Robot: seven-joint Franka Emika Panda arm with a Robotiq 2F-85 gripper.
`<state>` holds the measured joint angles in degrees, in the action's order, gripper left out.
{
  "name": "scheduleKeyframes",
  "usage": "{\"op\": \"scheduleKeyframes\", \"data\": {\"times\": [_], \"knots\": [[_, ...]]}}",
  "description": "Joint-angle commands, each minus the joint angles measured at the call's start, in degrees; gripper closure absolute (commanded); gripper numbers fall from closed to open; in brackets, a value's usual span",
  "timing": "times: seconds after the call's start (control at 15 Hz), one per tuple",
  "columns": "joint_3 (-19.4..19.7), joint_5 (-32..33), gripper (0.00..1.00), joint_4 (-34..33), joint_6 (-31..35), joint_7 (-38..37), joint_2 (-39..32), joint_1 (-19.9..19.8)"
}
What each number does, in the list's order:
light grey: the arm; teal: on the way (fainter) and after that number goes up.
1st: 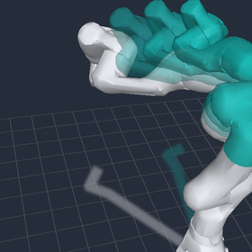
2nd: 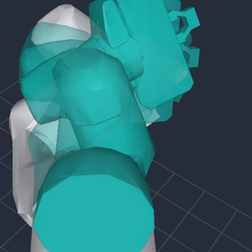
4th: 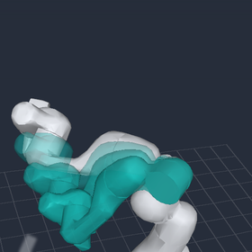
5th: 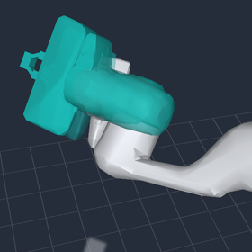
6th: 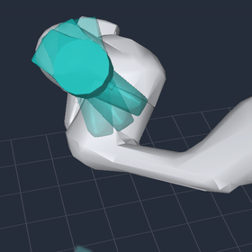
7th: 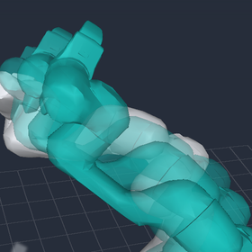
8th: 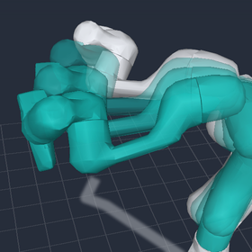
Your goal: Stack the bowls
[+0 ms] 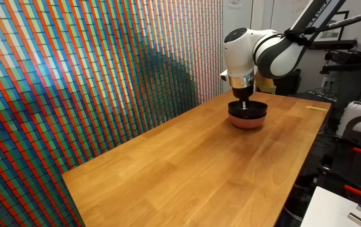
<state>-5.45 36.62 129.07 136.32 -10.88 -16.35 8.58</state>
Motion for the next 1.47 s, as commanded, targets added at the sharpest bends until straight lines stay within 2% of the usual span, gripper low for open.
{"op": "scheduleKeyframes", "data": {"times": [0.0,0.13,0.2,0.53,1.0,1.27,1.4], "knots": [[0.22,-1.88,0.20,-1.33,-1.15,2.08,1.37,0.71],[0.09,-2.00,0.04,-1.33,-1.34,2.24,2.42,0.82],[-0.02,-2.20,0.01,-1.17,-1.29,2.45,3.06,0.80],[-0.77,-5.41,0.00,-0.21,-0.62,4.16,7.66,0.47],[-2.86,-17.71,0.00,-0.25,-4.55,14.64,17.07,0.30],[-2.09,-25.68,0.00,-2.56,-13.39,22.43,21.41,-0.32],[-0.82,-24.62,0.00,-5.46,-20.52,17.58,21.99,-1.76]]}}
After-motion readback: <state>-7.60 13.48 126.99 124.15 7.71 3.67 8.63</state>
